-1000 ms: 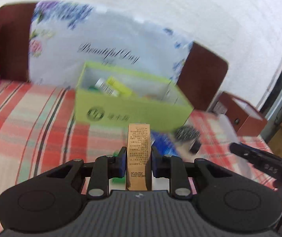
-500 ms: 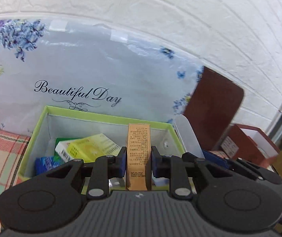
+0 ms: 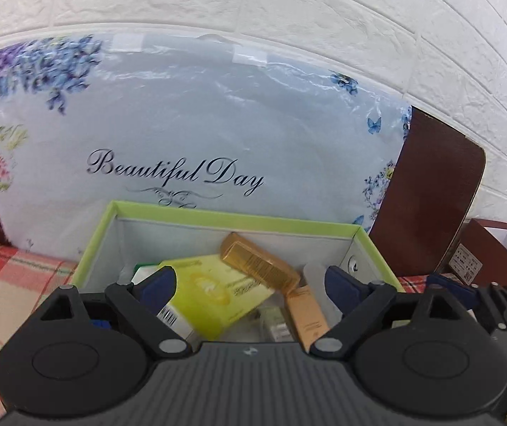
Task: Organize objects
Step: 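Carry the gold box and frosted tube into the lime-green box and release both, then grasp the green soap box with the left tool while the right tool grasps the white glove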
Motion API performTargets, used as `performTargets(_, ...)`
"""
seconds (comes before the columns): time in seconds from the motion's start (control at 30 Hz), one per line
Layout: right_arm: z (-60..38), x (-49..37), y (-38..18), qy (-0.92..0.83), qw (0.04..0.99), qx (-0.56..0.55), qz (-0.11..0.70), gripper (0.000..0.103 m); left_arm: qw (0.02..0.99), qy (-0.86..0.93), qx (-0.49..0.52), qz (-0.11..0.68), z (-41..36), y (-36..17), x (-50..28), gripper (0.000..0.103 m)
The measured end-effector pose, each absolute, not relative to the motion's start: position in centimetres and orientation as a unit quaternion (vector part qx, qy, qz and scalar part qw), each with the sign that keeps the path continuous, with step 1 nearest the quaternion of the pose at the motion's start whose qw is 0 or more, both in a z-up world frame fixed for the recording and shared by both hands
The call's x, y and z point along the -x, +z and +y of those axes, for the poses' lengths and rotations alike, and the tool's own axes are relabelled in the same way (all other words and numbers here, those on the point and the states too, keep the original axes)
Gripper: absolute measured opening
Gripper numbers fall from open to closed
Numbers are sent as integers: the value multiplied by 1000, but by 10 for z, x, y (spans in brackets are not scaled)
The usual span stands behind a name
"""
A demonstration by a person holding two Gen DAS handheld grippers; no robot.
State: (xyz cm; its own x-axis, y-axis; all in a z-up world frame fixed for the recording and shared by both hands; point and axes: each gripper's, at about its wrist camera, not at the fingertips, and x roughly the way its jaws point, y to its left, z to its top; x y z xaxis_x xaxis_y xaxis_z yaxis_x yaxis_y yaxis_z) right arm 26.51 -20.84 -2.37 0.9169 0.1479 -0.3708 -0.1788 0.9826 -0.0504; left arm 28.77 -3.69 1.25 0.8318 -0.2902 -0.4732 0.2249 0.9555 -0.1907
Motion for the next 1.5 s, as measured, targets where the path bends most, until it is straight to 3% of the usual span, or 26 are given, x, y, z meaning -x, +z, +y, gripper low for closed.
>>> performTargets(0.3,-216,-200,23,76,984,32,158,103,955,-136,77,252,-18,42,-215,95)
performTargets(0.57,-225,-126,36,71,985,7,157,103,951,-138,80,265,-10,34,-141,95)
performTargets(0.8,-232,-83,16,63,979,2,196,103,943,-120,104,291,3,10,-101,95)
performTargets(1.17,-211,-49,-63,93,952,-28,292,102,920,-89,99,369,27,-46,-83,95)
performTargets(1.47,-172,-72,-69,136,948,25,288,90,919,-93,96,370,34,-50,-83,95)
performTargets(1.5,-168,-76,-72,137,945,35,294,71,919,-94,95,370,34,-50,-83,95)
